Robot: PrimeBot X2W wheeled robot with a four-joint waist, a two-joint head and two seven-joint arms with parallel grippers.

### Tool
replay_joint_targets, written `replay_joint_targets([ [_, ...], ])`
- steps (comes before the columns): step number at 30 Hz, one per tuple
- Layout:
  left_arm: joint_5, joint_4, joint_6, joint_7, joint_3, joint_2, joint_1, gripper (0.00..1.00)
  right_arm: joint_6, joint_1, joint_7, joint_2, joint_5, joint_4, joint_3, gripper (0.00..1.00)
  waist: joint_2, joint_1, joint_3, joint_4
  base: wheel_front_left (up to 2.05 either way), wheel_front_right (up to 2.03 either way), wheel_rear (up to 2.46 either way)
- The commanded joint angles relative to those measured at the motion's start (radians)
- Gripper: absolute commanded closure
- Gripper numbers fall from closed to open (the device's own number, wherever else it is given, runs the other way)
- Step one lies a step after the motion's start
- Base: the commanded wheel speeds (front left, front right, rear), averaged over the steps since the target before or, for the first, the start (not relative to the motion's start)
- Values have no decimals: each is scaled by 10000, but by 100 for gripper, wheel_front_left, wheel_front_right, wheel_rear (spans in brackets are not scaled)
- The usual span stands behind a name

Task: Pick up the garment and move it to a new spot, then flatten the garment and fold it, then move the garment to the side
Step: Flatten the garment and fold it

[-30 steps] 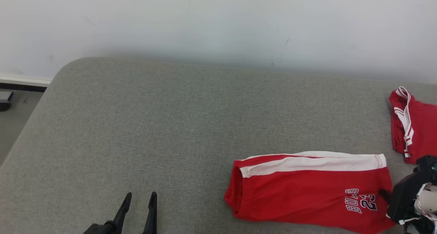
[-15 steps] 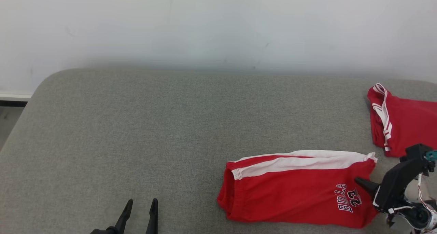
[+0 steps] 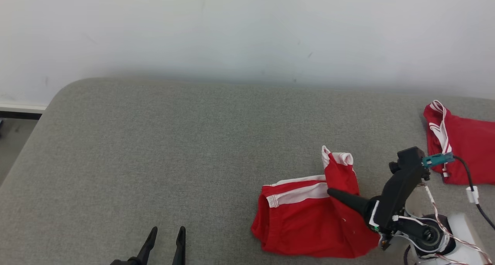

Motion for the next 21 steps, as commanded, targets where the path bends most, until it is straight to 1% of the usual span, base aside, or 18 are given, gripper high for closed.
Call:
replay_joint_targets([
  [1,-100,28,9,-33,-46,-31,-50,0,-29,-66,102,341,-55,-75,44,100,-1,0,80,202,0,0,0],
  [6,-142,68,9,-33,-176,-73,-236,0,-29,-91,208,1012,-475,-147,302,100,-1,0,192,563,0,0,0],
  [10,-178,92,9,-33,-291,-96,-321,0,-29,-158,-28,1335,-892,55,575,100,-1,0,291,787,0,0,0],
  [15,-214,114,9,-33,-373,-139,-450,0,-29,-163,-668,1520,-1547,584,1018,100,-1,0,413,976,0,0,0],
  [21,-256,162,9,-33,-396,-152,-544,0,-29,-255,-1689,1596,-1773,1572,1509,100,-1,0,504,1028,0,0,0],
])
